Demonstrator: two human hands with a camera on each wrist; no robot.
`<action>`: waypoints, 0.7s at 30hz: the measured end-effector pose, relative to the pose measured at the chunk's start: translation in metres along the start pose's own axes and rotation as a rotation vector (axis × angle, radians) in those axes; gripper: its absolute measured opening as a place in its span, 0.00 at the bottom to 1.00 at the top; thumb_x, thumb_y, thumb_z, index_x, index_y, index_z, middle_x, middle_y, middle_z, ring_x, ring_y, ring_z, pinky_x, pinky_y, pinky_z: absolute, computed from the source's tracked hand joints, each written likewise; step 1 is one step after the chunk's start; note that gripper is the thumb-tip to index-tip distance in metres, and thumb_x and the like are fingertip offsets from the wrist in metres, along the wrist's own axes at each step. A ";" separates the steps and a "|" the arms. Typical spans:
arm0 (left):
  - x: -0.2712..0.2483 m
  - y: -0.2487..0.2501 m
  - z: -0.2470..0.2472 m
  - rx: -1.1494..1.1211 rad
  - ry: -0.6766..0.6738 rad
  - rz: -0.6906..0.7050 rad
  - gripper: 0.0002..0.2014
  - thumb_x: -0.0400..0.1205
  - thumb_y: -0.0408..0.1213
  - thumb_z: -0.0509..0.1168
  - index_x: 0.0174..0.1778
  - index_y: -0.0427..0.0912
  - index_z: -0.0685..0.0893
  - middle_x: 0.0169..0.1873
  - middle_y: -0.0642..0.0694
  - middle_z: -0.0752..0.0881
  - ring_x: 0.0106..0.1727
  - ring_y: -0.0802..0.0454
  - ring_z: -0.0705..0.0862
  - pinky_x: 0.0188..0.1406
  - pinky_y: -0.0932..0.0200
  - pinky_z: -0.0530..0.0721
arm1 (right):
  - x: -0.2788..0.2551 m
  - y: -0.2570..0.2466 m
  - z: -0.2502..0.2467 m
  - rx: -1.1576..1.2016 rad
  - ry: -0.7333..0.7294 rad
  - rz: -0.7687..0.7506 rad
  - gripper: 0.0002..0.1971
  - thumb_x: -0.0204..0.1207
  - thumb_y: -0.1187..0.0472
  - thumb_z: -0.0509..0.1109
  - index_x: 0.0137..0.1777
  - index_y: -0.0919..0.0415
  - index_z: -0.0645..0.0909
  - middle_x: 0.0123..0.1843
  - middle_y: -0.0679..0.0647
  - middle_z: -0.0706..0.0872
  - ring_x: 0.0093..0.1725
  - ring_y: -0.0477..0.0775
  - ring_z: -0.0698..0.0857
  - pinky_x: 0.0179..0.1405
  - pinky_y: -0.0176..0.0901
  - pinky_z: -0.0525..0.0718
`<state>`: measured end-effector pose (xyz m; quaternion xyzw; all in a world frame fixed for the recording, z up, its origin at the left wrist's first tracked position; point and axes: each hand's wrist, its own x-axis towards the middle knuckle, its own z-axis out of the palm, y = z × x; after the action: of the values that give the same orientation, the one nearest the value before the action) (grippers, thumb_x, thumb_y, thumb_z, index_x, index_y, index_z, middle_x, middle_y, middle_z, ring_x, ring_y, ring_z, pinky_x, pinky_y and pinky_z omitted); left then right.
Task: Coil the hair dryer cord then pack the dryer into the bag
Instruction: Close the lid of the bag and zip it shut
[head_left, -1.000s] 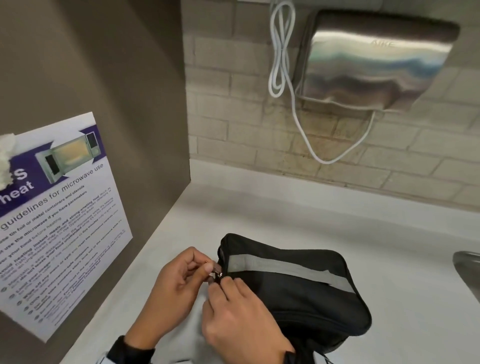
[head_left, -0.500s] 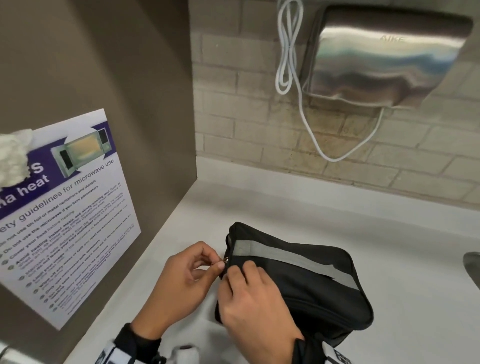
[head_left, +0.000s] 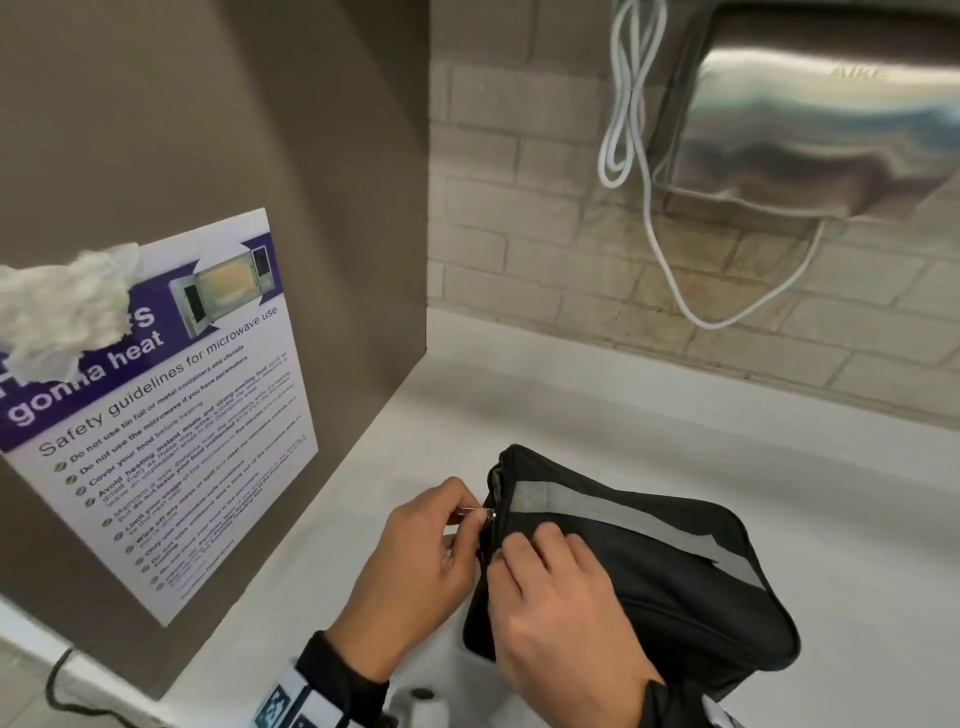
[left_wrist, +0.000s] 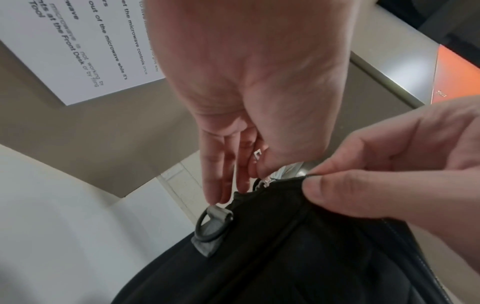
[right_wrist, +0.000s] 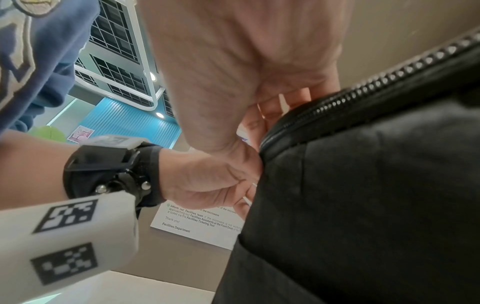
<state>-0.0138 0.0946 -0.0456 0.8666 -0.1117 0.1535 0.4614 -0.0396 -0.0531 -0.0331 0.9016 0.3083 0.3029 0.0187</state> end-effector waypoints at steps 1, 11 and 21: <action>0.001 -0.001 0.001 0.002 0.006 -0.008 0.06 0.84 0.33 0.66 0.42 0.43 0.81 0.35 0.51 0.86 0.42 0.55 0.85 0.31 0.78 0.77 | 0.000 0.000 -0.001 0.004 0.001 0.003 0.04 0.60 0.65 0.76 0.32 0.62 0.83 0.33 0.57 0.82 0.32 0.59 0.77 0.31 0.51 0.75; 0.014 -0.011 0.009 -0.025 0.083 -0.144 0.08 0.84 0.34 0.67 0.41 0.51 0.80 0.37 0.56 0.86 0.47 0.67 0.84 0.37 0.75 0.82 | -0.007 -0.008 -0.004 0.035 0.069 -0.025 0.08 0.58 0.67 0.77 0.25 0.62 0.79 0.28 0.57 0.79 0.26 0.59 0.75 0.29 0.49 0.70; 0.029 -0.021 0.011 -0.200 0.098 -0.265 0.04 0.84 0.34 0.67 0.44 0.46 0.83 0.39 0.49 0.88 0.38 0.58 0.92 0.41 0.47 0.93 | -0.012 -0.010 -0.006 0.092 0.066 -0.018 0.06 0.60 0.68 0.78 0.28 0.62 0.82 0.29 0.56 0.80 0.27 0.57 0.76 0.27 0.46 0.75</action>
<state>0.0221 0.0959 -0.0566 0.8151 0.0114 0.1216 0.5662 -0.0559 -0.0523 -0.0368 0.8882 0.3303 0.3178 -0.0303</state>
